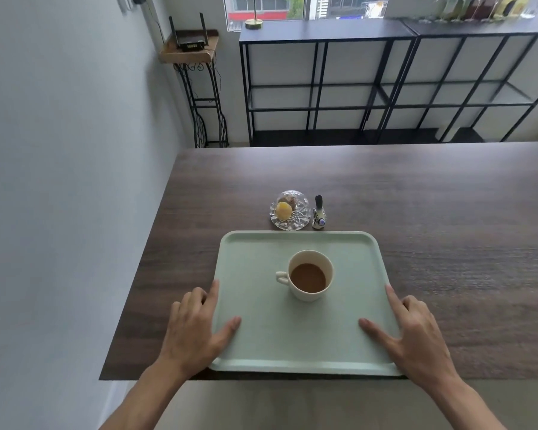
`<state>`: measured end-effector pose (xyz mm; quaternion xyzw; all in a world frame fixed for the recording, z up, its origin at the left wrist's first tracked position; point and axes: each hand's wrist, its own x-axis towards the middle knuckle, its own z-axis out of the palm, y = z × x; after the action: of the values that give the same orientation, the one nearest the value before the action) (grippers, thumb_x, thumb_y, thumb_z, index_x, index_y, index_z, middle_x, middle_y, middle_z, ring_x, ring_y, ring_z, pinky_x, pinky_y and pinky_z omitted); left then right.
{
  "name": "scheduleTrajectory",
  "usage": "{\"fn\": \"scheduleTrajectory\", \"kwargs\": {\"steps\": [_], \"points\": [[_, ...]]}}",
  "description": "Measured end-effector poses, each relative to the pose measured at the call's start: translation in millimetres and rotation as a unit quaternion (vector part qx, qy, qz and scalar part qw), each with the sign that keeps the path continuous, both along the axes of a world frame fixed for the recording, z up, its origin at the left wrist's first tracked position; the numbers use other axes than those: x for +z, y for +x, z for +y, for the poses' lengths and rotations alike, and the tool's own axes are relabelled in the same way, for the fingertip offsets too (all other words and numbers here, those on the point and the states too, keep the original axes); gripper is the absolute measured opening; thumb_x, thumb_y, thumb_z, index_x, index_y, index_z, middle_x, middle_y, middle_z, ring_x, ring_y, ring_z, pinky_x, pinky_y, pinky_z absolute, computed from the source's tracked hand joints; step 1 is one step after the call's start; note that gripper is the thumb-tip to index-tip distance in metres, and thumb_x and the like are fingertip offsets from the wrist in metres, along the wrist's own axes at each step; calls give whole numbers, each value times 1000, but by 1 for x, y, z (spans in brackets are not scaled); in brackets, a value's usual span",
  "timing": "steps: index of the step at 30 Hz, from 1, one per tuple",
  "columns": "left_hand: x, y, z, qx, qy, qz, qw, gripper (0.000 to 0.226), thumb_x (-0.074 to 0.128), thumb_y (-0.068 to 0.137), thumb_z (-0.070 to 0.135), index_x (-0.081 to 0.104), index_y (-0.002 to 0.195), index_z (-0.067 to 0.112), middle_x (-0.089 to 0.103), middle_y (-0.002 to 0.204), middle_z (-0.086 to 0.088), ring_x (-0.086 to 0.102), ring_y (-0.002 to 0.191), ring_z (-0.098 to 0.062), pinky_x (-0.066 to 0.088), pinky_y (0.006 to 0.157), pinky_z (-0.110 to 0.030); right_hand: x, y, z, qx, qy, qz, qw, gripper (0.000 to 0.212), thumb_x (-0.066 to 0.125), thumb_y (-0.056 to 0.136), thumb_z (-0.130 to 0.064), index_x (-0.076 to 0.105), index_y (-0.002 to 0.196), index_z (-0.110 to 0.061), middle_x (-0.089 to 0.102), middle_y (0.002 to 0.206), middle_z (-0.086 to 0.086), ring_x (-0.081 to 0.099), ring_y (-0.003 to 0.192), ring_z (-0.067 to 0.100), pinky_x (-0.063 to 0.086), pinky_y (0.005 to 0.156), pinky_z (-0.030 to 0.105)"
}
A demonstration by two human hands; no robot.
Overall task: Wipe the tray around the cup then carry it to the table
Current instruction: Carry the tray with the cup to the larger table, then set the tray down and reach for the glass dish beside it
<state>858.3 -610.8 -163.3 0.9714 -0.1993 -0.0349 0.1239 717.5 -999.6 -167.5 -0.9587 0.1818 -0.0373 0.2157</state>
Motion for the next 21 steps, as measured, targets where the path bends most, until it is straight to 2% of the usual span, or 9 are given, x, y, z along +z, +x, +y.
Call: {"fn": "scheduleTrajectory", "kwargs": {"steps": [4, 11, 16, 19, 21], "points": [[-3, 3, -2, -5, -2, 7, 1000, 95, 42, 89, 75, 41, 158, 9, 47, 97, 3, 51, 91, -21, 45, 80, -42, -4, 3, -3, -1, -16, -5, 1000, 96, 62, 88, -75, 46, 155, -9, 39, 85, -5, 46, 80, 22, 50, 74, 45], [-5, 2, 1, -15, 7, 11, 1000, 97, 41, 90, 76, 37, 160, 9, 47, 97, 3, 50, 90, -20, 46, 79, -41, -7, 3, -5, 9, -28, 0, 1000, 100, 53, 86, -80, 45, 156, -9, 41, 85, -3, 45, 80, 23, 50, 75, 46], [0, 2, 1, -17, 18, 20, 1000, 99, 33, 89, 78, 33, 162, 12, 49, 103, 2, 51, 96, -20, 45, 84, -41, -5, 3, -6, 11, -28, 5, 1000, 98, 59, 86, -75, 43, 158, -10, 42, 87, -2, 47, 85, 23, 50, 78, 46], [9, 1, 2, -10, 33, 2, 999, 93, 31, 91, 76, 39, 160, 14, 52, 107, -1, 53, 97, -22, 47, 83, -42, 2, 1, -7, 15, -34, 26, 999, 95, 57, 87, -73, 44, 158, -12, 47, 93, 2, 50, 91, 27, 52, 81, 48], [16, 0, -2, -6, 2, -26, 1000, 84, 39, 93, 71, 47, 154, 15, 54, 108, 0, 54, 95, -21, 49, 80, -42, 8, -1, -5, 7, -49, 22, 999, 90, 56, 89, -73, 49, 155, -12, 52, 102, 6, 52, 96, 30, 53, 82, 50]]}}
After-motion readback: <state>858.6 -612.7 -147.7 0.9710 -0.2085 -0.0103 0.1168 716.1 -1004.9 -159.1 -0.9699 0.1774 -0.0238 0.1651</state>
